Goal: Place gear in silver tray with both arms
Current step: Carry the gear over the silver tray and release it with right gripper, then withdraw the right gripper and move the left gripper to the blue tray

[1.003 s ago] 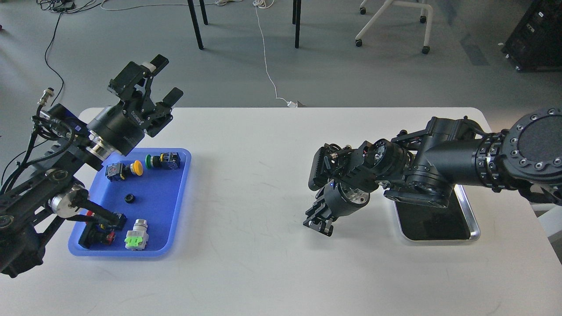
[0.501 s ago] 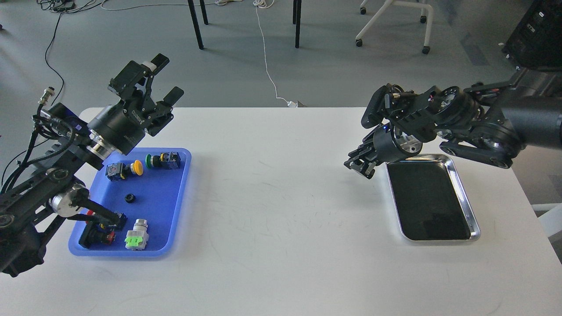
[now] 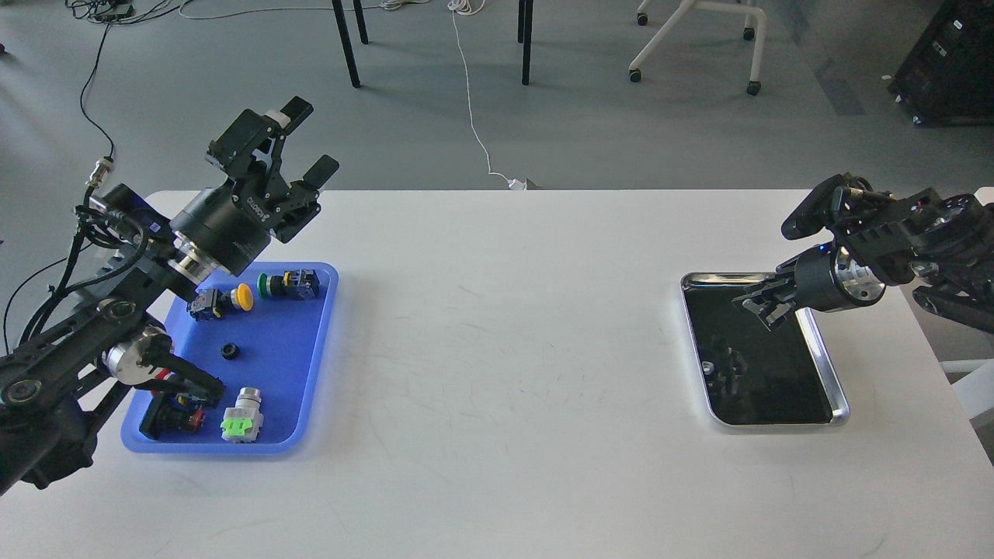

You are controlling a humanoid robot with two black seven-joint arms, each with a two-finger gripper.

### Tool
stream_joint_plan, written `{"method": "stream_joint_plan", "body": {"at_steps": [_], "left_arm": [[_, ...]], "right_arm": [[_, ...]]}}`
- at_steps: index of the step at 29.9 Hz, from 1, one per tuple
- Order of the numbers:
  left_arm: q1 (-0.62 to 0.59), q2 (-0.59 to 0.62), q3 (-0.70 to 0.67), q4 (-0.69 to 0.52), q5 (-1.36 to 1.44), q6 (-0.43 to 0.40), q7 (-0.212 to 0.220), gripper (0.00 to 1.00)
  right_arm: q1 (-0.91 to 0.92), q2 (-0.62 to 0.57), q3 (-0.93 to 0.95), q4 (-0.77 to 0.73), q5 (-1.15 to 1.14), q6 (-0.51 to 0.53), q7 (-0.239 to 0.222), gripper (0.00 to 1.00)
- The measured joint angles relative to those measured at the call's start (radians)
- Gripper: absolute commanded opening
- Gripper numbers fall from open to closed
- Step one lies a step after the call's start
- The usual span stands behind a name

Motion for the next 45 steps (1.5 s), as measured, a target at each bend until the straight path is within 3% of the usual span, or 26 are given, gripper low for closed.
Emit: {"method": "stream_joint_plan", "body": {"at_steps": [12,14,17,19,25,29,33,39,45], "left_arm": [[0.0,-0.001,0.001,0.0,0.0,-0.001,0.0,0.98],[0.0,0.001,0.001,0.0,0.0,-0.001,0.0,0.98],[0.0,0.003,0.001,0.0,0.0,-0.001,0.0,0.98],[0.0,0.003,0.001,-0.005,0.0,-0.001,0.0,0.98],[0.0,0.005,0.004,-0.013,0.0,0.002,0.0,0.98],[0.0,0.008,0.005,-0.015,0.001,0.002,0.0,0.98],[0.0,0.01,0.005,-0.016,0.008,0.003,0.0,0.98],[0.0,0.01,0.008,-0.016,0.017,0.004,0.0,0.98],[0.001,0.014,0.01,-0.031,0.064,0.005,0.0,0.98]], "right_arm": [[-0.051,-0.008,0.022,0.013,0.004,-0.018,0.0,0.16],[-0.051,-0.005,0.029,0.025,0.006,-0.02,0.0,0.2],[-0.051,-0.005,0.033,0.04,0.006,-0.02,0.0,0.42],[-0.051,-0.011,0.034,0.045,0.007,-0.02,0.0,0.62],[-0.051,-0.045,0.061,0.072,0.014,-0.02,0.0,0.94],[-0.051,-0.105,0.132,0.11,0.053,-0.015,0.0,0.96],[-0.055,-0.149,0.232,0.131,0.235,-0.009,0.0,0.96],[-0.143,-0.148,0.368,0.133,0.672,0.002,0.0,0.96],[-0.258,-0.113,0.534,0.129,1.065,0.114,0.0,0.96]]}}
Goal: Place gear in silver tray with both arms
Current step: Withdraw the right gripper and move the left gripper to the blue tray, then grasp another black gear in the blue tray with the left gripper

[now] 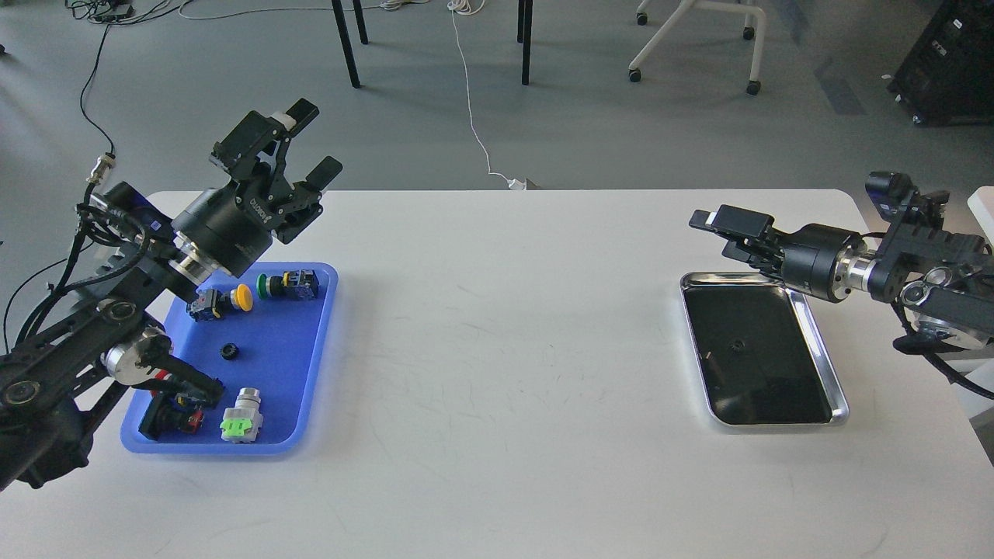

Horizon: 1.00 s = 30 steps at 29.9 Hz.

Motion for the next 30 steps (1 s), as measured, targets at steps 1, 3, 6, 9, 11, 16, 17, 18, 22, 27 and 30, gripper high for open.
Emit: {"method": "stream_joint_plan", "body": {"at_steps": [1,3,6,9,11,16,17,18,22,27,30], "left_arm": [[0.001,0.0,0.0,-0.003,0.025,0.0,0.0,0.98],[0.004,0.002,0.002,-0.015,0.103,0.0,0.0,0.98],[0.007,0.014,0.029,-0.049,0.261,-0.002,0.0,0.98],[0.003,0.058,0.088,-0.095,0.481,-0.003,0.0,0.98],[-0.005,0.088,0.126,-0.115,0.653,0.0,0.0,0.98],[-0.028,0.155,0.171,-0.118,1.129,0.006,0.0,0.98],[-0.03,0.173,0.179,-0.115,1.211,0.006,0.0,0.98],[-0.03,0.194,0.188,-0.113,1.275,0.007,0.0,0.98],[-0.03,0.282,0.22,-0.086,1.354,0.011,0.0,0.96],[-0.03,0.309,0.252,-0.011,1.36,0.011,0.0,0.92],[-0.03,0.31,0.257,0.041,1.36,0.011,0.0,0.85]], "right_arm": [[-0.024,0.009,0.034,-0.002,0.059,0.022,0.0,0.96],[-0.072,0.023,0.101,-0.007,0.171,0.06,0.0,0.96],[-0.137,0.041,0.19,-0.016,0.318,0.121,0.0,0.96],[-0.195,0.053,0.26,-0.044,0.436,0.174,0.0,0.96],[-0.225,0.06,0.29,-0.059,0.46,0.191,0.0,0.96],[-0.263,0.063,0.319,-0.065,0.469,0.2,0.0,0.96],[-0.265,0.063,0.32,-0.065,0.469,0.2,0.0,0.96],[-0.266,0.063,0.32,-0.065,0.469,0.2,0.0,0.96],[-0.267,0.063,0.321,-0.06,0.469,0.202,0.0,0.96],[-0.267,0.063,0.321,-0.058,0.466,0.203,0.0,0.96],[-0.267,0.063,0.321,-0.056,0.466,0.203,0.0,0.96]]}}
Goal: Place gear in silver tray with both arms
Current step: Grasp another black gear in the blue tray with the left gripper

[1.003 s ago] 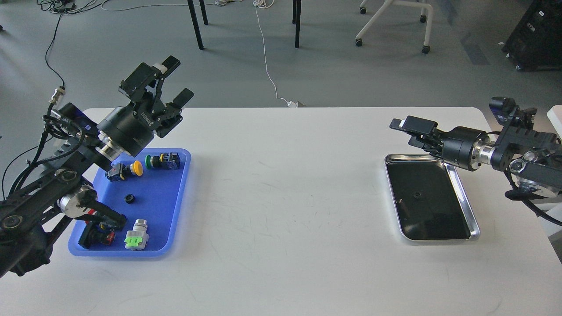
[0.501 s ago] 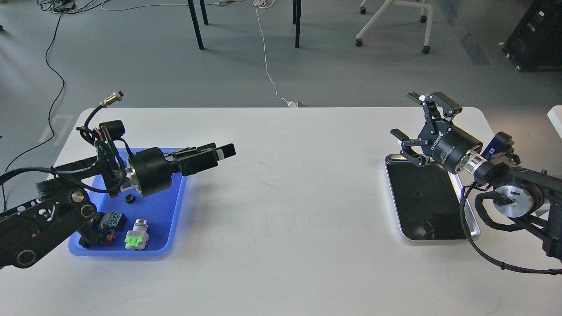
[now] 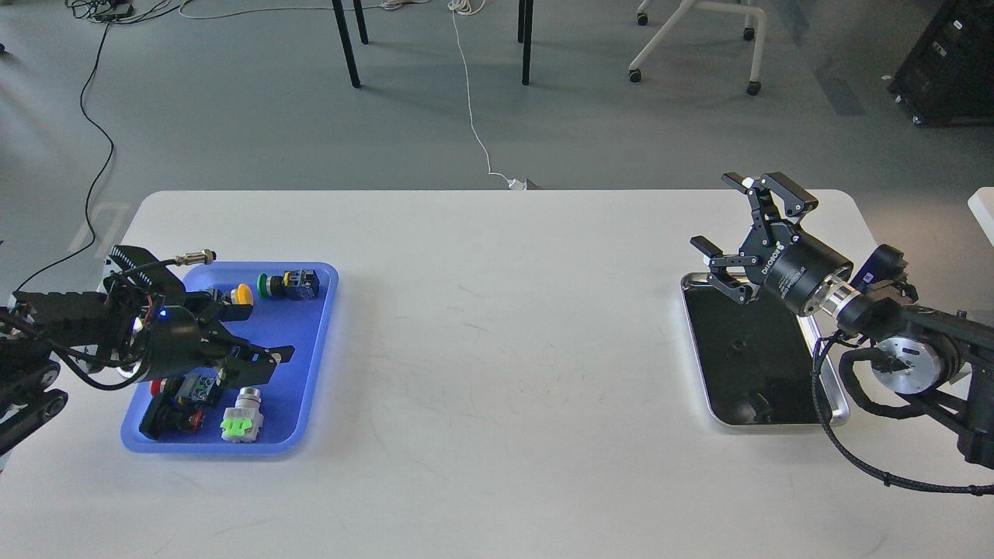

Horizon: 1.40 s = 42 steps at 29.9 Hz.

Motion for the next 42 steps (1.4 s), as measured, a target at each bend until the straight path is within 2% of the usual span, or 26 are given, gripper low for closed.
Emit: {"method": "stream_joint_plan", "body": {"at_steps": [5,13,18,26,35,42], "left_arm": [[-0.007,-0.016,0.026,0.08,0.0,0.0,0.0,0.72],[-0.072,-0.056,0.112,0.172,0.0,0.003,0.0,0.66],[-0.081,-0.067,0.117,0.186,0.0,0.003,0.0,0.56],[-0.083,-0.071,0.143,0.205,0.0,0.003,0.0,0.53],[-0.083,-0.072,0.144,0.213,0.0,0.003,0.0,0.3],[-0.083,-0.072,0.144,0.224,-0.001,0.002,0.0,0.17]], "right_arm": [[0.001,0.0,-0.001,0.0,0.0,0.0,0.0,0.96],[0.001,-0.003,-0.002,0.003,0.0,0.0,0.0,0.96],[0.0,-0.008,-0.002,0.004,0.0,0.0,0.0,0.96],[-0.001,-0.011,-0.002,0.005,0.0,0.0,0.0,0.96],[-0.001,-0.012,-0.002,0.005,0.0,0.0,0.0,0.96],[-0.001,-0.012,-0.002,0.01,0.0,0.0,0.0,0.96]]}}
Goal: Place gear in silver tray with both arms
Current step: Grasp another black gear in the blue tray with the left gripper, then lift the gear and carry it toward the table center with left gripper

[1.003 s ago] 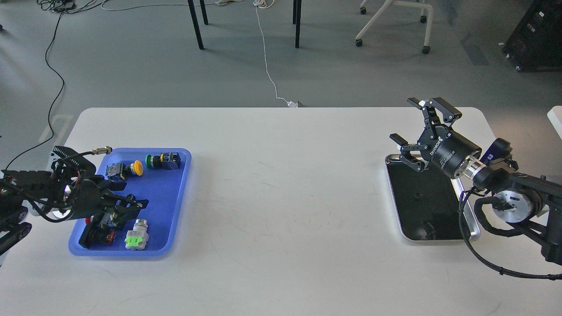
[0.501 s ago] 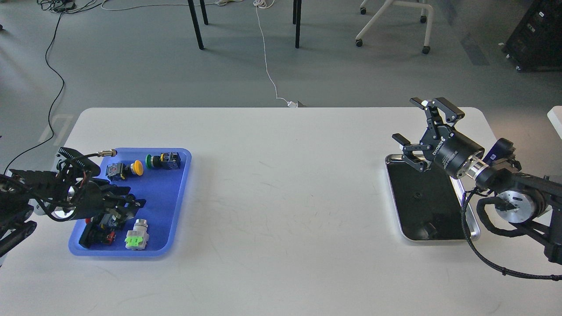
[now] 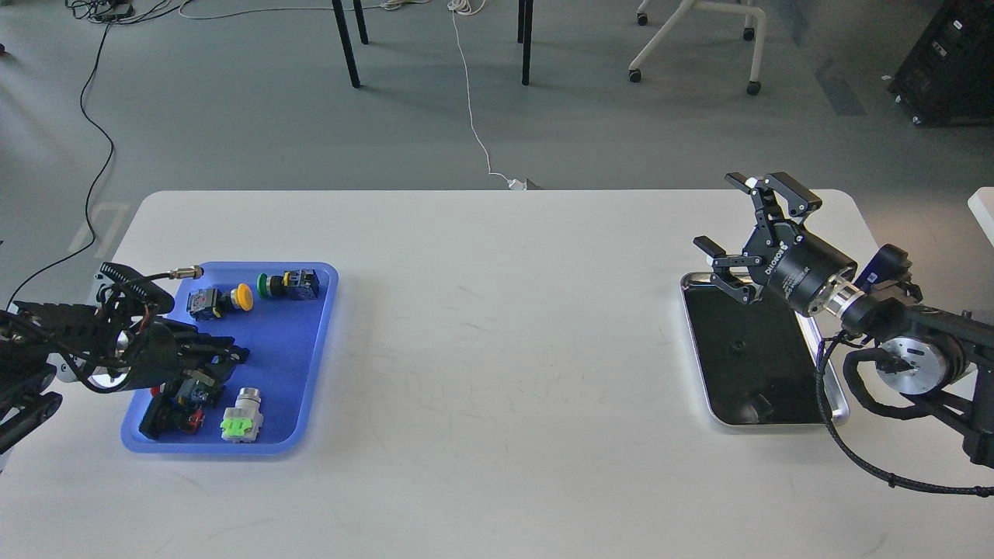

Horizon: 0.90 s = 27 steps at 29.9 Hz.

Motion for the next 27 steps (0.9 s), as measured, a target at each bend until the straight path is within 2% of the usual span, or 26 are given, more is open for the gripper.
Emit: {"method": "stream_joint_plan", "body": {"at_steps": [5,16,20,27], "left_arm": [[0.0,0.0,0.0,0.001,0.0,0.0,0.0,0.12],[-0.044,0.002,-0.002,-0.033,0.001,-0.003,0.001,0.12],[-0.104,0.002,-0.003,-0.149,0.001,-0.028,0.001,0.12],[-0.216,-0.032,-0.003,-0.397,0.0,-0.177,0.0,0.12]], "right_arm": [[0.0,0.0,0.0,0.001,0.0,0.0,0.0,0.96],[0.0,0.0,0.001,0.001,-0.001,0.0,0.0,0.96],[0.001,0.0,0.002,0.001,0.0,0.0,0.0,0.96],[0.001,-0.003,0.006,-0.001,0.0,0.0,0.0,0.96]]}}
